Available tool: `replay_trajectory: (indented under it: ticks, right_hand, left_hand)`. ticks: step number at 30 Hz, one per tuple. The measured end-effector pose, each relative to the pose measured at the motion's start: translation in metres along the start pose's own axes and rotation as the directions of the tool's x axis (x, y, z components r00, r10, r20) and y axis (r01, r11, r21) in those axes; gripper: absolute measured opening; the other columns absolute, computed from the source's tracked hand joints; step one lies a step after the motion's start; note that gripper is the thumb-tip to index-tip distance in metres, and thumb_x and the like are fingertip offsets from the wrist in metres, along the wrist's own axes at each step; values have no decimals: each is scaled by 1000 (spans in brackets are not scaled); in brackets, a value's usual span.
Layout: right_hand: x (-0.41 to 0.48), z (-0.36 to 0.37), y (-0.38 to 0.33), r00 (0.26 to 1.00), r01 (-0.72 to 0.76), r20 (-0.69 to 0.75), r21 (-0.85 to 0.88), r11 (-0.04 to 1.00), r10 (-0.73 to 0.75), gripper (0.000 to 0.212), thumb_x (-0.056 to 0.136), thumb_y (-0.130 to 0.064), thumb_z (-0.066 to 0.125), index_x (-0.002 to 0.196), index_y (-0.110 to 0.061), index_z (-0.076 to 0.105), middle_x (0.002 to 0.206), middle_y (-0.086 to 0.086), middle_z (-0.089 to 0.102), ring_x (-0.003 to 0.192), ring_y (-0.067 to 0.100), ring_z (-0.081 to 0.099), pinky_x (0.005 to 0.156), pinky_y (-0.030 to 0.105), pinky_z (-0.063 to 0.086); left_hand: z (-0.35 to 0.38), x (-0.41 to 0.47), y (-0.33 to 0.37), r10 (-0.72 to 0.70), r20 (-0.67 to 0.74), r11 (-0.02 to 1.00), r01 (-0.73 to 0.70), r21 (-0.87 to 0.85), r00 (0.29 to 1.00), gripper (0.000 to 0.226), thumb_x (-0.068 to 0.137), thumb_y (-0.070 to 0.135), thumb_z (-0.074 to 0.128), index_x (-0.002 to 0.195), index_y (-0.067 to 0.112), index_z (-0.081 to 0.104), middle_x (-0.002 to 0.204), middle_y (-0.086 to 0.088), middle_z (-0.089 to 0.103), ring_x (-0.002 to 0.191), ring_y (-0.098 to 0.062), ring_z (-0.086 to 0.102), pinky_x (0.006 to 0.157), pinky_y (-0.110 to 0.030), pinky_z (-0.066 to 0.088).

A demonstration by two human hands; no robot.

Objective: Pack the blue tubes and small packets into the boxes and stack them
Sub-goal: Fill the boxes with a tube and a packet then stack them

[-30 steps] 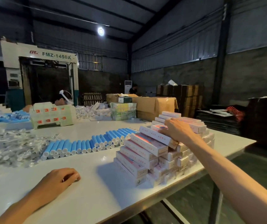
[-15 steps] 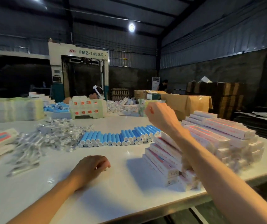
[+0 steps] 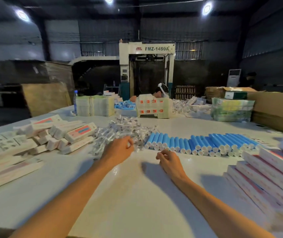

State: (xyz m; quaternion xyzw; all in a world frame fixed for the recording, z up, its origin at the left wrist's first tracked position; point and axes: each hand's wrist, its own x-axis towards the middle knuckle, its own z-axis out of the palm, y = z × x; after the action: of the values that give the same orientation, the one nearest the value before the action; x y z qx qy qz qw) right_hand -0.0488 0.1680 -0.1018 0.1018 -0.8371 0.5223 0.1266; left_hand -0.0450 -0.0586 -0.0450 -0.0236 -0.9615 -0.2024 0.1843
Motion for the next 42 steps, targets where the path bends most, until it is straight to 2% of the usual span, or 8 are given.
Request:
replay_trajectory:
  ticks: [3,6,11,16,26,29,34,42]
  right_hand:
    - [2,1,5,1000,-11,13,11,1000,11,22,102,-17,55,89,-10,72,84,-2,73,70,11,60,67,30,47]
    - [3,4,9,1000,-14,28,50,999,13,22,102,-17,56,87,-10,72,69,-7,67,57,6,54,57,23,43]
    - [8,7,11,998,-25,66,151,988,16,23,102,-17,56,84,-9,69,56,0,56,50,12,46,53,27,37]
    - [12,8,12,997,-41,77,193,980,27,23,101,-17,55,84,-8,68,53,0,54,49,13,44,52,26,37]
    - [10,5,6,994,-48,108,177,983,29,21,100,-17,54,87,-6,68,62,5,59,56,15,50,55,28,41]
    - [8,4,5,993,-49,114,168,985,29,21,100,-18,54,88,-6,68,62,5,61,55,14,51,55,28,42]
    - [5,4,4,992,-36,128,155,987,16,21,100,-18,54,89,-7,69,61,3,62,54,12,52,55,26,44]
    - [7,3,5,992,-26,125,141,990,8,21,99,-17,54,91,-5,69,63,5,63,54,12,54,56,26,45]
  left_hand:
    - [-17,29,-50,-102,-79,992,107,64,992,24,104,34,61,127,28,60,115,0,70,102,-24,64,75,-36,46]
    - [-34,60,-93,-162,-134,958,189,217,978,40,103,26,64,141,19,53,142,-9,57,130,-32,53,96,-47,49]
    - [-50,105,-159,-212,-174,792,273,546,962,60,103,39,63,154,18,38,155,-11,44,142,-31,43,112,-46,42]
    - [-33,125,-185,-245,-178,648,298,701,953,68,101,64,55,151,21,38,151,-4,49,138,-23,49,110,-37,43]
    - [-36,123,-186,-222,-263,509,342,790,939,66,104,46,56,157,20,28,153,-7,45,139,-34,45,112,-46,41]
    - [-42,114,-179,-221,-188,531,279,800,957,59,107,34,53,158,19,29,154,-7,40,137,-31,48,108,-44,49]
    - [-55,98,-175,-215,-80,534,186,825,973,49,108,42,52,155,33,41,161,-1,31,146,-26,35,115,-41,43]
    - [-56,97,-180,-36,-23,448,37,893,999,39,105,40,52,143,33,55,137,10,65,129,-13,54,100,-27,46]
